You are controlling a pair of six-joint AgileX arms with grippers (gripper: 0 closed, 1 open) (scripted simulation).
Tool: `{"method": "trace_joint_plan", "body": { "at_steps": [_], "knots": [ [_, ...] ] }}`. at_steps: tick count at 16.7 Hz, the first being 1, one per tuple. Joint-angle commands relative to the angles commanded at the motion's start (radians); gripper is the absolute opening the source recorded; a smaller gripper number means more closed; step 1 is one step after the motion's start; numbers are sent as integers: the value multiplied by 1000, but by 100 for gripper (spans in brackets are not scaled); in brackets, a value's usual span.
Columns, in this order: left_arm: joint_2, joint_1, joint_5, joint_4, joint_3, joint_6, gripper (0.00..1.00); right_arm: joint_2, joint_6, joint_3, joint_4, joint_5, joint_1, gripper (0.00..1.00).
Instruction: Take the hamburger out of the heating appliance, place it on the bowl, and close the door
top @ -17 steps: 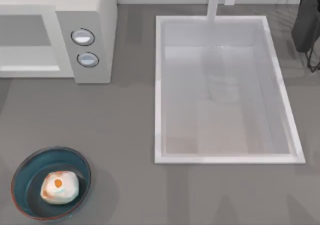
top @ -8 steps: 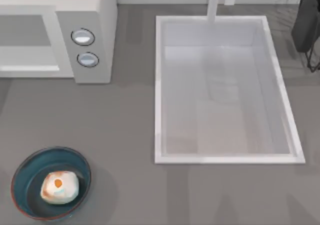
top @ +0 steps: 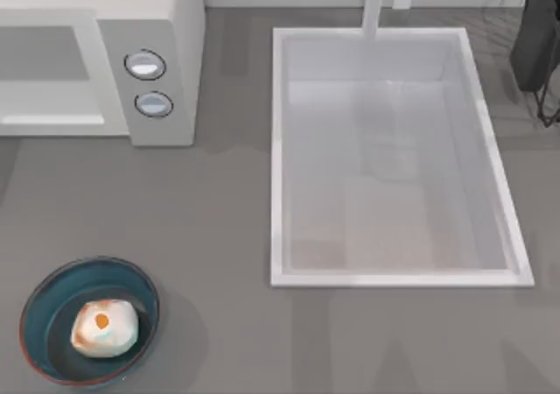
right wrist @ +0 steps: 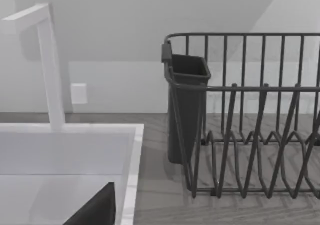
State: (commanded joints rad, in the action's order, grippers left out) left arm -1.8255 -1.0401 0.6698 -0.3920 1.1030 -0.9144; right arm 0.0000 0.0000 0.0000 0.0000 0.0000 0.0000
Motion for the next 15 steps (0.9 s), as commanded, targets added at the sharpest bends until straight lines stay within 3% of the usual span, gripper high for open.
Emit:
{"method": "trace_joint_plan", "body": {
  "at_steps": [8,15],
  "knots": [
    [7,10,-4,39,-45,10,0,0,0,0,0,0,0,100],
    [246,148,-73,171,-339,160,0,0,0,0,0,0,0,100]
  ]
}}
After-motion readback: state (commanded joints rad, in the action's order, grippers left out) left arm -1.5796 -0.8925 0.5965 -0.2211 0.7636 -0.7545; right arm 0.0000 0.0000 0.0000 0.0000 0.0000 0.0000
